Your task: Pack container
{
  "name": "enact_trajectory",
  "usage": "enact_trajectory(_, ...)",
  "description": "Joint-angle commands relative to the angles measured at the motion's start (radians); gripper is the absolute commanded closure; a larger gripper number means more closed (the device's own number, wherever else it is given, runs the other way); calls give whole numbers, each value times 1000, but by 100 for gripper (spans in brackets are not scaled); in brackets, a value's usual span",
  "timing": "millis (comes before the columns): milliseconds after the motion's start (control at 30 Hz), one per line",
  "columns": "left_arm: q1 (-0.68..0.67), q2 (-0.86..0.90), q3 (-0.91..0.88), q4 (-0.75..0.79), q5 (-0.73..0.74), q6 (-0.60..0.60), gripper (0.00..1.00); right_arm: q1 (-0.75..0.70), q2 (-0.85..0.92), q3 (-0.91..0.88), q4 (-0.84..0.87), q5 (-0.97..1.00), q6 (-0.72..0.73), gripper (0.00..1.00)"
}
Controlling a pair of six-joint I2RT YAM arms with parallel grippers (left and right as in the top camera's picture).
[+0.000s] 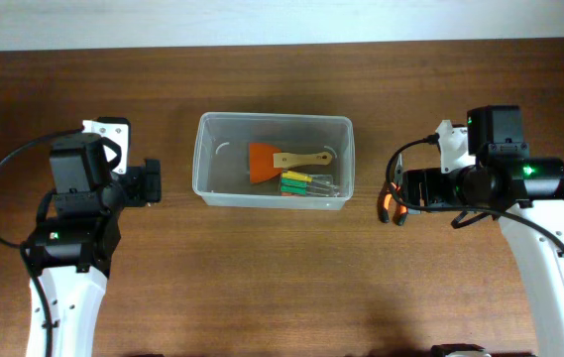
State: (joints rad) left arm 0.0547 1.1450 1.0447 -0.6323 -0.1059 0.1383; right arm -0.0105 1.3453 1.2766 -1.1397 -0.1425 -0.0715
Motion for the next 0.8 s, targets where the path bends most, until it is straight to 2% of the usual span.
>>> enact_trajectory(0, 5, 1, 22, 2, -7, 17, 1, 3, 2, -1, 3, -15, 0, 1)
enact_trajectory(167, 5, 1, 22, 2, -7, 16, 1, 3, -67, -13, 4, 154, -79, 1)
enact_trajectory(300, 5, 1, 22, 2, -7, 16, 1, 3, -230, -48, -18, 213, -86, 1)
enact_trajectory(400, 5, 1, 22, 2, -7, 17, 1, 3, -391, -108, 69, 204, -93, 2)
enact_trajectory(567, 5, 2, 22, 2, -7, 16, 1, 3, -696, -299, 270, 200, -88, 1)
enact_trajectory(667, 5, 1, 22, 2, -7, 17, 1, 3, -866, -463, 333, 200, -62, 1)
enact_trajectory(767, 5, 2, 22, 2, -7, 16, 1, 3, -996, -643, 393, 199, 23, 1)
